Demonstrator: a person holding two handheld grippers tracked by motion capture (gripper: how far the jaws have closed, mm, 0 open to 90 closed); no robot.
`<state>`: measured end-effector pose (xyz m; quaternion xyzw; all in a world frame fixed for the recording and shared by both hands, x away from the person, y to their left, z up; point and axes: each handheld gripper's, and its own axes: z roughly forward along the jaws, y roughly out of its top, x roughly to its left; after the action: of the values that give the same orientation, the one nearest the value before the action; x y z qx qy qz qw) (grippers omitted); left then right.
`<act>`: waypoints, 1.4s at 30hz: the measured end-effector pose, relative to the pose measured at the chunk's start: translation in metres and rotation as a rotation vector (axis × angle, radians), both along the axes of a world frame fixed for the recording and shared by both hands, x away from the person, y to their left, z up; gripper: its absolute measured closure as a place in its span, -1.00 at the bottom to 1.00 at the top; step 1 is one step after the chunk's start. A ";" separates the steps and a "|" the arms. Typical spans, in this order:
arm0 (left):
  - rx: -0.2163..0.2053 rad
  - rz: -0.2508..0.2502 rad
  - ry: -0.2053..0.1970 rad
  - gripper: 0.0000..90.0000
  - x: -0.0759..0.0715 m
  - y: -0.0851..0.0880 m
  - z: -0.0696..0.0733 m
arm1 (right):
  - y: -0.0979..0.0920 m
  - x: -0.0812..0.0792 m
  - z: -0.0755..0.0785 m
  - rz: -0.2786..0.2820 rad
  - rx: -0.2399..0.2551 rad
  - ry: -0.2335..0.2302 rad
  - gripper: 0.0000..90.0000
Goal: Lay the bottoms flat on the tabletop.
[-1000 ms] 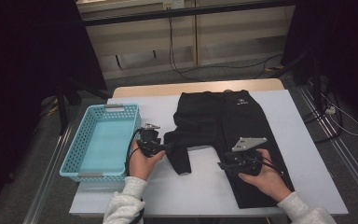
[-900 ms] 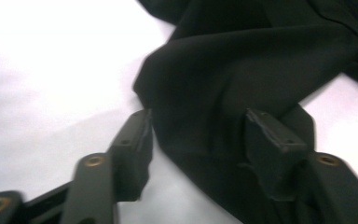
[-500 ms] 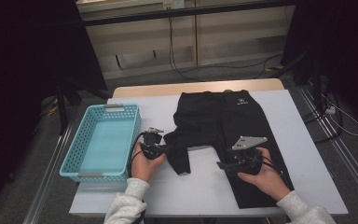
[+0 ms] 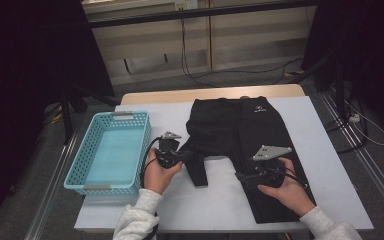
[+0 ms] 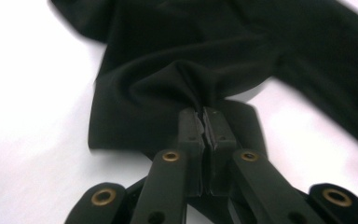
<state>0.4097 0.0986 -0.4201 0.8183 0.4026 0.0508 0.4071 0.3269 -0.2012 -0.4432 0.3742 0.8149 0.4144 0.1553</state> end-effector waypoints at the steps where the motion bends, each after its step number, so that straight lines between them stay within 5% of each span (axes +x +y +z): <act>1: 0.000 -0.006 -0.009 0.94 -0.001 -0.003 0.002 | 0.000 -0.001 0.000 -0.002 0.002 -0.003 -0.34; 14: -0.025 -0.128 -0.060 0.83 -0.001 -0.041 -0.004 | -0.001 -0.004 0.004 0.006 0.006 -0.021 -0.34; 26: -0.051 -0.065 -0.096 -0.24 0.002 -0.021 0.003 | 0.011 0.000 0.004 0.034 0.000 -0.027 -0.33; 42: -0.037 0.013 -0.132 -0.52 -0.004 0.009 0.011 | 0.059 0.013 0.004 0.150 -0.006 -0.021 0.04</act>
<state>0.4056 0.1079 -0.4094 0.8029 0.3812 0.0998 0.4474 0.3396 -0.1419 -0.4390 0.3070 0.8403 0.4264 0.1336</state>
